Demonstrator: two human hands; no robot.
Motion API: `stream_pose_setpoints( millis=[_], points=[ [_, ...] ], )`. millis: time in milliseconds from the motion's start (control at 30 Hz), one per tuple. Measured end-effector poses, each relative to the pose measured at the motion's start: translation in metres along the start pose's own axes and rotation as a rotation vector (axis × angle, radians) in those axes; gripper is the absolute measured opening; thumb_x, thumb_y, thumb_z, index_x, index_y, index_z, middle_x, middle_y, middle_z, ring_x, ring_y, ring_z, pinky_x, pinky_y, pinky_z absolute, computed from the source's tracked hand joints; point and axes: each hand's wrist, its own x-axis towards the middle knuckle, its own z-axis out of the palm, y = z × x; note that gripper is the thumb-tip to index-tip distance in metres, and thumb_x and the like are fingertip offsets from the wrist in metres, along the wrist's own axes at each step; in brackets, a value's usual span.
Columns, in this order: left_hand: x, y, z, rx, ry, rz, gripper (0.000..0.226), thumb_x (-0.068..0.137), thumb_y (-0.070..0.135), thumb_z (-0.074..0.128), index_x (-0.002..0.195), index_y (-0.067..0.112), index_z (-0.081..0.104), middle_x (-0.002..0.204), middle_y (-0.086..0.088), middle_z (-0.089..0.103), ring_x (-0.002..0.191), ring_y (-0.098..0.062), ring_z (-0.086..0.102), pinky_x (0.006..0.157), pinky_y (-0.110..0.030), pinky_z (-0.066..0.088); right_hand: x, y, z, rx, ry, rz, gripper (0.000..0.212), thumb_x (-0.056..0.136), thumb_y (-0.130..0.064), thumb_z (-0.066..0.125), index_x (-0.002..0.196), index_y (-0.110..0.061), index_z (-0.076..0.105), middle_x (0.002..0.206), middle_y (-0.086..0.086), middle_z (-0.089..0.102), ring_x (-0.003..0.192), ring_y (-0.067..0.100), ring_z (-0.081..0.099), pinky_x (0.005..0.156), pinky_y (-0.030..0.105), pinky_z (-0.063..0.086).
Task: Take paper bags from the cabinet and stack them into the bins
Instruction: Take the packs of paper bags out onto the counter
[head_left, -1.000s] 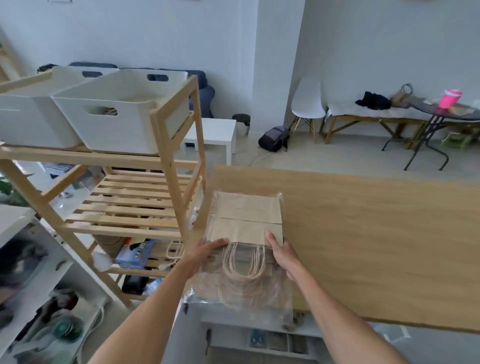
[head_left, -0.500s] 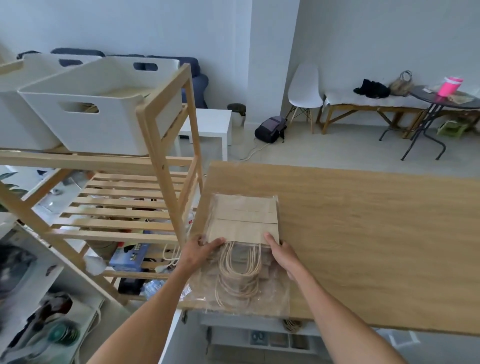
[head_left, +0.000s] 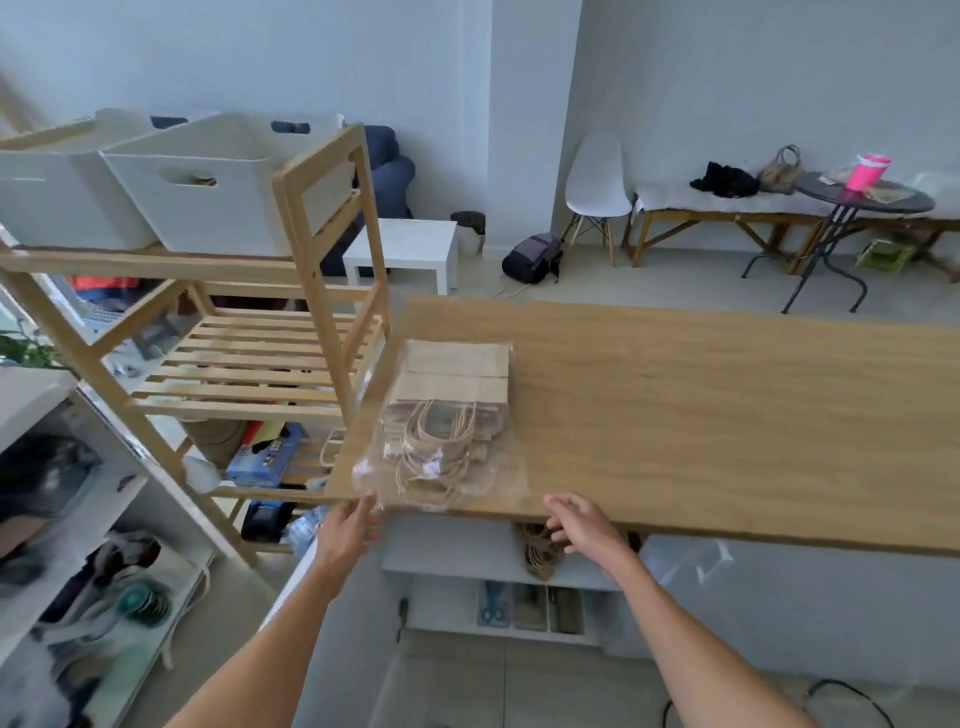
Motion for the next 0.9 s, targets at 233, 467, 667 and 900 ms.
stream_pose_setpoints(
  millis=[233,467,667,900],
  points=[
    [-0.044,-0.076,0.047,0.105,-0.099,-0.045,0.030,0.100,0.033,0.058,0.113,0.007,0.062,0.099,-0.015,0.069,0.080,-0.023,0.065,0.068,-0.032,0.050,-0.035,0.089,-0.020,0.341,-0.072,0.211,0.047,0.104,-0.046,0.052,0.138,-0.015,0.057,0.123,0.010,0.066,0.109,0.028,0.066,0.092,0.045,0.054],
    [-0.003,-0.123,0.125,0.176,-0.226,0.074,0.043,0.101,0.049,0.045,0.110,0.014,0.068,0.102,-0.006,0.074,0.099,-0.023,0.070,0.092,-0.040,0.052,0.037,0.140,-0.027,0.454,-0.045,0.276,0.056,0.103,-0.053,0.049,0.145,-0.016,0.053,0.141,0.016,0.058,0.126,0.033,0.058,0.107,0.051,0.047],
    [0.069,-0.148,0.179,0.135,-0.210,0.167,0.054,0.102,0.055,0.036,0.124,0.012,0.060,0.114,-0.009,0.070,0.108,-0.024,0.066,0.103,-0.045,0.049,0.123,0.175,-0.028,0.450,-0.004,0.343,0.073,0.089,-0.074,0.050,0.135,-0.018,0.056,0.132,0.016,0.059,0.122,0.038,0.058,0.105,0.053,0.046],
    [0.156,-0.172,0.245,0.068,-0.273,0.066,0.076,0.096,0.068,0.031,0.147,0.012,0.039,0.135,-0.016,0.059,0.119,-0.029,0.060,0.111,-0.045,0.041,0.236,0.205,-0.010,0.606,0.072,0.371,0.098,0.074,-0.082,0.061,0.140,-0.011,0.052,0.143,0.024,0.051,0.128,0.045,0.051,0.097,0.053,0.045]
  ],
)
